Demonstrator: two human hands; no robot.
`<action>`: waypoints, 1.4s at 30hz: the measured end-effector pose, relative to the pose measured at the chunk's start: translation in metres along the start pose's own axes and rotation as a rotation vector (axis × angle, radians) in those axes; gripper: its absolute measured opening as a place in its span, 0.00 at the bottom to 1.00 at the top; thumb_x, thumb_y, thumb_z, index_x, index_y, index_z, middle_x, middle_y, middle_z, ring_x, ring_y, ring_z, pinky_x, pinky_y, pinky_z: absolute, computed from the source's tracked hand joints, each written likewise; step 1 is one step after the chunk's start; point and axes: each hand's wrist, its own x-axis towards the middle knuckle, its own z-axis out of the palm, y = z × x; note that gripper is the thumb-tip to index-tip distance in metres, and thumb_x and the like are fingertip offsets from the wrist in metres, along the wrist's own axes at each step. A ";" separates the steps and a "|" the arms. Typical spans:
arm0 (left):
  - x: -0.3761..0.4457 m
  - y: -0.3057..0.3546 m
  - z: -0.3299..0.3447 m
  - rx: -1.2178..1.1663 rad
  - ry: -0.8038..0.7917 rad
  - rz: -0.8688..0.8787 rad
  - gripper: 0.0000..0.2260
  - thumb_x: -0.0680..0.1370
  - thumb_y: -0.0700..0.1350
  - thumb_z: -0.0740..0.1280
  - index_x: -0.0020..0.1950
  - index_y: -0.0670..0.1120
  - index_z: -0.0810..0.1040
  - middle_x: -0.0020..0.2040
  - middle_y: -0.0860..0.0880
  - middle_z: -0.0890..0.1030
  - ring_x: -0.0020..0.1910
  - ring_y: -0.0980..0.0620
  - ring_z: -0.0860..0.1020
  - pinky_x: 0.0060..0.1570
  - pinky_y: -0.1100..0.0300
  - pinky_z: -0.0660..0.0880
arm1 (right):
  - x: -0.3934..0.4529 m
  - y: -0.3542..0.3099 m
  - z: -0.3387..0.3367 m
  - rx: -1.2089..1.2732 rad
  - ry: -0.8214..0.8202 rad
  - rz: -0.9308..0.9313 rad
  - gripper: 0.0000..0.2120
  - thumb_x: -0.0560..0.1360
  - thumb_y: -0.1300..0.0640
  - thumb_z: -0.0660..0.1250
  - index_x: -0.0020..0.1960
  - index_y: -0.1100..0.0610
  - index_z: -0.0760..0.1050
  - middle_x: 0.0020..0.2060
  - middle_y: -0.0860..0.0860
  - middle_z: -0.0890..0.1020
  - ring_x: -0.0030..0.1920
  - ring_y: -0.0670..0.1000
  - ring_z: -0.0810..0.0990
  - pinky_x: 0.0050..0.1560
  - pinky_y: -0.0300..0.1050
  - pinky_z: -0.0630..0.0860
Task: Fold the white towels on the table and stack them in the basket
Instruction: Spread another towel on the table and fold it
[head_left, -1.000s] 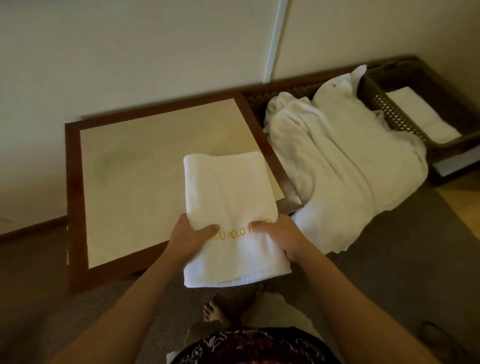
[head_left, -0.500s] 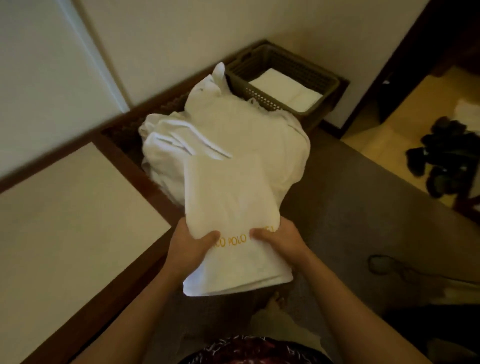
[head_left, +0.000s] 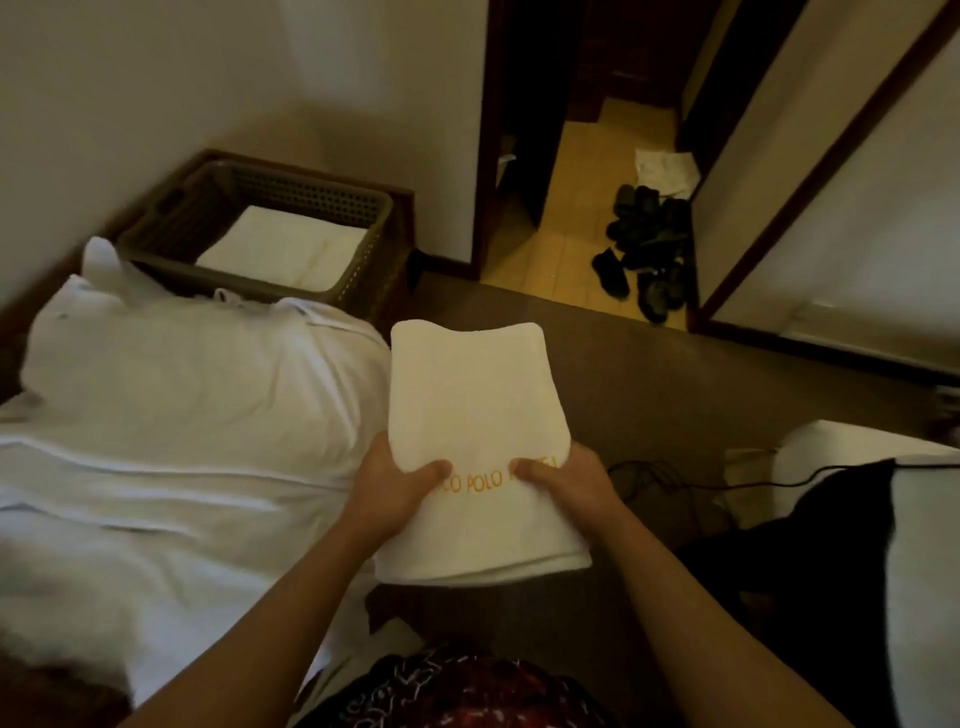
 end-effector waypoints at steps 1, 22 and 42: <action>0.008 0.007 0.008 0.003 -0.030 0.017 0.23 0.72 0.44 0.80 0.63 0.49 0.75 0.53 0.58 0.81 0.50 0.60 0.81 0.40 0.70 0.76 | 0.006 0.001 -0.007 0.005 0.024 0.006 0.18 0.69 0.58 0.82 0.57 0.53 0.83 0.50 0.47 0.88 0.50 0.46 0.87 0.49 0.42 0.83; 0.313 0.094 -0.016 -0.064 0.018 -0.070 0.33 0.66 0.59 0.81 0.68 0.53 0.75 0.60 0.56 0.83 0.56 0.55 0.83 0.55 0.49 0.82 | 0.309 -0.166 0.027 -0.124 -0.107 0.000 0.17 0.72 0.57 0.79 0.59 0.51 0.81 0.48 0.44 0.86 0.45 0.40 0.86 0.39 0.34 0.80; 0.471 0.107 -0.170 -0.298 0.922 -0.332 0.21 0.73 0.46 0.80 0.60 0.56 0.74 0.51 0.59 0.79 0.46 0.66 0.77 0.44 0.69 0.75 | 0.591 -0.351 0.317 -0.476 -0.999 -0.151 0.16 0.72 0.58 0.80 0.57 0.50 0.82 0.51 0.46 0.87 0.52 0.46 0.86 0.49 0.39 0.83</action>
